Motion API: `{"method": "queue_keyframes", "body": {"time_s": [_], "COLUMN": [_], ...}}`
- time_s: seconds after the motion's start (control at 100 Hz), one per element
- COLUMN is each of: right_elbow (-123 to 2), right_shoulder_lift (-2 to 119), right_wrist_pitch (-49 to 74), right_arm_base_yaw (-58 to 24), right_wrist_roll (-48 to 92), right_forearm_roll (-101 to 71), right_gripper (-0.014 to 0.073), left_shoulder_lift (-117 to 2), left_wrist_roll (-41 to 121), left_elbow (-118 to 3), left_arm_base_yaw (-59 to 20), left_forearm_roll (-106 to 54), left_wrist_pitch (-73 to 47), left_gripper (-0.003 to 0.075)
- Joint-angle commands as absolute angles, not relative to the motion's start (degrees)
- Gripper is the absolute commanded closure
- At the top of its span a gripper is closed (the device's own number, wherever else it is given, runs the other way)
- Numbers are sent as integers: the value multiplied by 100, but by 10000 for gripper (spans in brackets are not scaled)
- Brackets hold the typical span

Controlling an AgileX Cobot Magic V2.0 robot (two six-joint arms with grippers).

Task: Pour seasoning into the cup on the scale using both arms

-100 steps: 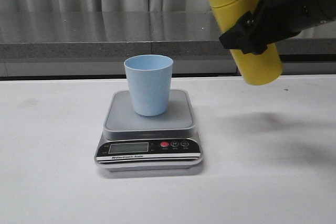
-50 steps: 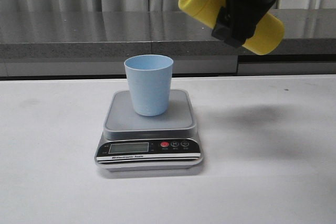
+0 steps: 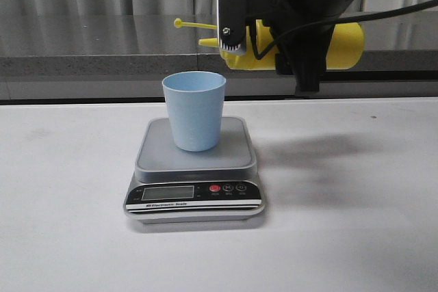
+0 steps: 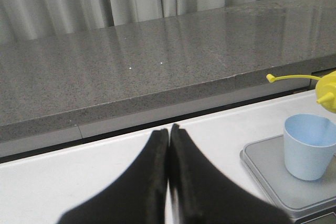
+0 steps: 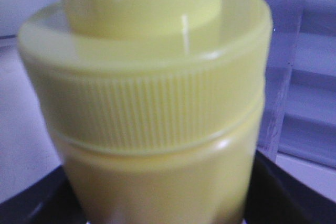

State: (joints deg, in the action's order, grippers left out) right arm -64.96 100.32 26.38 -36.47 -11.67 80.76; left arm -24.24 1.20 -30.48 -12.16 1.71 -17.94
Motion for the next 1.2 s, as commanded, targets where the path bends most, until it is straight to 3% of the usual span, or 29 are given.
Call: {"method": "queue_keyframes", "body": {"time_s": [0.0, 0.45, 0.88, 1.19], "right_elbow": [-6701, -6701, -6761, -6761], "right_shoulder_lift": [9866, 9929, 9511, 8966], "right_wrist_pitch": [2911, 3400, 3008, 3003], "right_arm_base_yaw": [-3694, -3855, -3855, -3833], "right_wrist_roll": [-1143, -1357, -5653, -6404], "right_forearm_roll": [8564, 9021, 9255, 9445], "right_gripper": [538, 538, 554, 641], "left_shoulder_lift": [-2465, -2465, -2465, -2465], "left_wrist_roll": [60, 60, 60, 60], "left_elbow": [-3216, -3216, -3216, -3216], "left_arm_base_yaw": [-1201, -1201, -1201, -1201], "left_forearm_roll": [170, 170, 170, 170], "left_wrist_pitch": [-1329, -1329, -1329, -1329], "left_gripper": [739, 739, 739, 739]}}
